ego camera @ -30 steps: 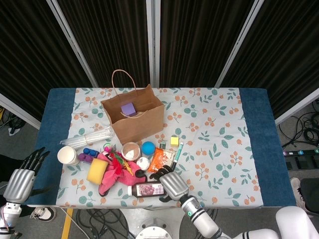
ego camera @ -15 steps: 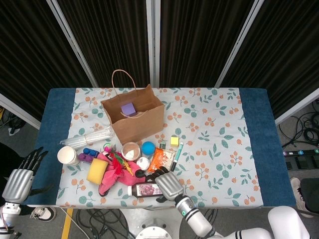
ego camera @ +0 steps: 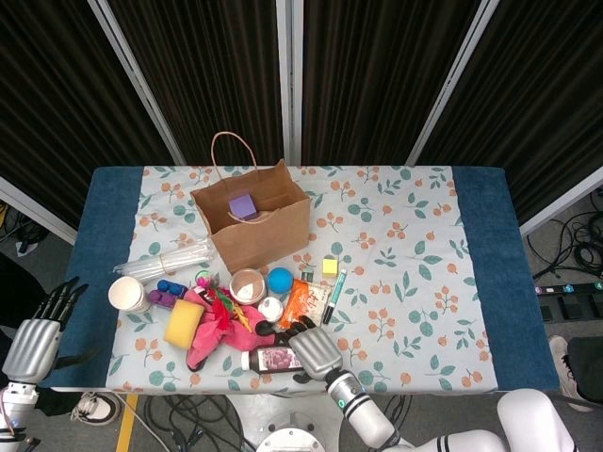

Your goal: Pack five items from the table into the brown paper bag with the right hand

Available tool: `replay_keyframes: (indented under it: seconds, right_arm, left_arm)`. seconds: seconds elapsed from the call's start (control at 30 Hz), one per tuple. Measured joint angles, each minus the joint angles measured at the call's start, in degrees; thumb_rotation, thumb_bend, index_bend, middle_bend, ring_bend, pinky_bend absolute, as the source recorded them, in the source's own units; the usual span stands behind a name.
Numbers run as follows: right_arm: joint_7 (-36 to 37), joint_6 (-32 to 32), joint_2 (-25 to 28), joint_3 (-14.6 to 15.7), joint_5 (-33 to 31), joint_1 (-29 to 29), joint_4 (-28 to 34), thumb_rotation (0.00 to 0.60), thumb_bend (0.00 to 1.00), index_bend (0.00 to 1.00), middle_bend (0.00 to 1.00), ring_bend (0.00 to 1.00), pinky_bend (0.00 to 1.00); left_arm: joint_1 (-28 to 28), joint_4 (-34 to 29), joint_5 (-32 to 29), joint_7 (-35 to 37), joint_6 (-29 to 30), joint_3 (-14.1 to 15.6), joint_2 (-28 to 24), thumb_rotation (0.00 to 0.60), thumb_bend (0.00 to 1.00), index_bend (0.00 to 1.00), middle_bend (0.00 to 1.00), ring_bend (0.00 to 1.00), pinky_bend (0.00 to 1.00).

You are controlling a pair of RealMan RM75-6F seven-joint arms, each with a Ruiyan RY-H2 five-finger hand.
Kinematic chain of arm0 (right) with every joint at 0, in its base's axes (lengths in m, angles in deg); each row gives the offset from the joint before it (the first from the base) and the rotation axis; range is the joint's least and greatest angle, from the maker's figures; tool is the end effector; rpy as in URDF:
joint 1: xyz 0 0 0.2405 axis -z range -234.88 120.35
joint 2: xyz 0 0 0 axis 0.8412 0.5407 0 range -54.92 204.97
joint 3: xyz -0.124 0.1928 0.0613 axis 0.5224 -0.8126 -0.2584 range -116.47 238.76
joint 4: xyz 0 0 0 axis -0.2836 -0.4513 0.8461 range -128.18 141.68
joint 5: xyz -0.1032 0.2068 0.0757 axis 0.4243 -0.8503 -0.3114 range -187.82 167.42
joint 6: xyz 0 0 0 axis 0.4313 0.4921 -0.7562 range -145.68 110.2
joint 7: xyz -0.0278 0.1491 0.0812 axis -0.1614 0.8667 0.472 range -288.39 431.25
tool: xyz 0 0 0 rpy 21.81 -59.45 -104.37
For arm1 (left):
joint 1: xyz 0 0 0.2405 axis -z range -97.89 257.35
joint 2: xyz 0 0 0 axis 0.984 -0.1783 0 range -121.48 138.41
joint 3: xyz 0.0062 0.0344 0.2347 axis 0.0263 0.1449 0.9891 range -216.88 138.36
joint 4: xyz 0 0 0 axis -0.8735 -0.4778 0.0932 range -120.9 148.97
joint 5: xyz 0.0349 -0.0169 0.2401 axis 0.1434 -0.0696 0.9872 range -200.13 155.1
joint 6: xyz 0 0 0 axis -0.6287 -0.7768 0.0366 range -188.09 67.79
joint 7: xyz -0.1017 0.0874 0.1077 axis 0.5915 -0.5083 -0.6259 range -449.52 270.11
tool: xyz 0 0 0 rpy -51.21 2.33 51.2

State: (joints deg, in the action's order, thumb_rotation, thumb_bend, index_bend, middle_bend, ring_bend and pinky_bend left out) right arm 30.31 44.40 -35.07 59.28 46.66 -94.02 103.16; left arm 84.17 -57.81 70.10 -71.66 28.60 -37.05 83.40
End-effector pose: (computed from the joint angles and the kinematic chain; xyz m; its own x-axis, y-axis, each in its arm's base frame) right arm -0.0410 -0.2030 -0.1637 0.3905 -0.4961 0.7755 -0.8812 -0.4453 0.1588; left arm -0.3459 0.1899 0.0850 0.2671 0.0528 0.9622 0.9591 -0.1113 -0.2602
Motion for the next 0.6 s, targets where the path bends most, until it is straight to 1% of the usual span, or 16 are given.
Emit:
replay_keyframes:
  seconds: [0.17,0.37,0.47,0.6]
  right_arm:
    - [-1.5,0.7,-0.6,0.0,0.0,-0.1,-0.5,0.600,0.17,0.41,0.42,0.28,0.21]
    - [-2.7,1.6,-1.2,0.0,0.4,-0.2,-0.5,0.600,0.22,0.47,0.46,0.32,0.26]
    - [-2.6,2.4,-1.0,0.0,1.9,0.0,0.0,0.600,0.24,0.48,0.47,0.33,0.27]
    - [-2.2,4.1,0.0,-0.1,4.6,0.3,2.1,0.600,0.26,0.50,0.48,0.34,0.29]
  left_arm:
    - [-0.1,0.1,-0.1,0.3,0.0,0.0,0.0,0.600,0.05,0.11,0.10,0.06,0.16]
    - [0.0,-0.1,-0.2,0.5,-0.1,-0.1,0.0,0.600,0.05,0.11,0.10,0.06,0.16]
    - [-0.1,-0.2,-0.1,0.6,0.0,-0.1,-0.2,0.600,0.05,0.11,0.10,0.06,0.16]
    - [0.0,-0.4,0.0,0.6,0.0,-0.1,-0.2,0.600,0.05,0.11,0.10,0.06,0.16]
